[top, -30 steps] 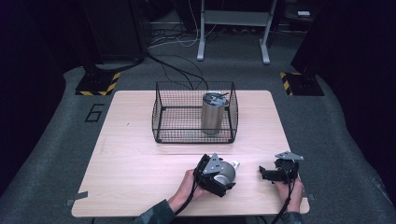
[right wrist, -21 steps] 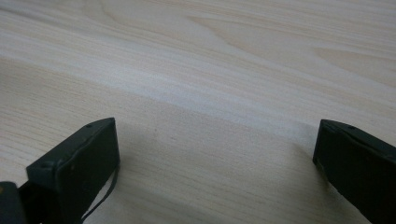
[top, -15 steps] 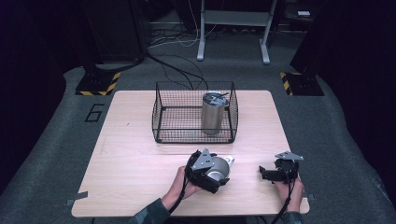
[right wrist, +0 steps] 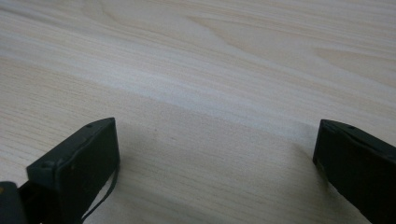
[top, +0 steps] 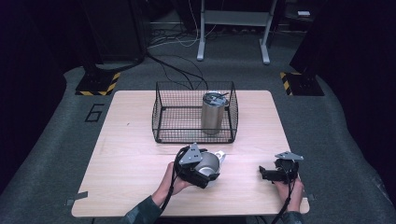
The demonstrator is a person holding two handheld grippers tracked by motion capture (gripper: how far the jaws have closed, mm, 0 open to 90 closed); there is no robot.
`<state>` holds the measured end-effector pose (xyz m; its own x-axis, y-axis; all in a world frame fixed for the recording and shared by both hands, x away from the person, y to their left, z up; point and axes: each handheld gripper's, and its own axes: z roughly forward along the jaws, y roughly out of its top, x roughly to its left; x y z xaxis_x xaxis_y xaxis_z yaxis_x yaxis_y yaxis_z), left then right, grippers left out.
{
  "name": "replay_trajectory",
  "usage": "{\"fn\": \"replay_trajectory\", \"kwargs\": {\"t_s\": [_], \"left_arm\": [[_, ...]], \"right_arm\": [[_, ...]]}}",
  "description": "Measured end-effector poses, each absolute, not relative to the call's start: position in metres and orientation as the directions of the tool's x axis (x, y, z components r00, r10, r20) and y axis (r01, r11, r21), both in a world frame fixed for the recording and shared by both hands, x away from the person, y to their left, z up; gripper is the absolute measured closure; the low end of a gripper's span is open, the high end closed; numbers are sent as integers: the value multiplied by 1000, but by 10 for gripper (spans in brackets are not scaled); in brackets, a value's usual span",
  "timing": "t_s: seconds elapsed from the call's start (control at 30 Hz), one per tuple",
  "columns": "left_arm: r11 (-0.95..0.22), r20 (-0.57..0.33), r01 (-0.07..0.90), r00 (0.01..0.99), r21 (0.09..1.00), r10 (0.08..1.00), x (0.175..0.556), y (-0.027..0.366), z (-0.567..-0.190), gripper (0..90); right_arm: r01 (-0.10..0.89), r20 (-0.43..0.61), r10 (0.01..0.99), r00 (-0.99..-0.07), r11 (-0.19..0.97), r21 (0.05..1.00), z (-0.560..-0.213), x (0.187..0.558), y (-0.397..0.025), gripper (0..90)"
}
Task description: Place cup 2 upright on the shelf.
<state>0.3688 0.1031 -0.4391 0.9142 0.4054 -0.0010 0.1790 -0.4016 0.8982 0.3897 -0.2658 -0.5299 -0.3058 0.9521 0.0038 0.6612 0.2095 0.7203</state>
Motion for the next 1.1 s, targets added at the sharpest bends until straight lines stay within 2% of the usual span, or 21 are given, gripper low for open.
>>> {"fn": "replay_trajectory", "kwargs": {"t_s": [1.1], "left_arm": [[-382, 15, 177, 893, 907, 450, 382, 150, -406, 63]], "right_arm": [[662, 3, 952, -305, 210, 720, -530, 390, -266, 0]]}}
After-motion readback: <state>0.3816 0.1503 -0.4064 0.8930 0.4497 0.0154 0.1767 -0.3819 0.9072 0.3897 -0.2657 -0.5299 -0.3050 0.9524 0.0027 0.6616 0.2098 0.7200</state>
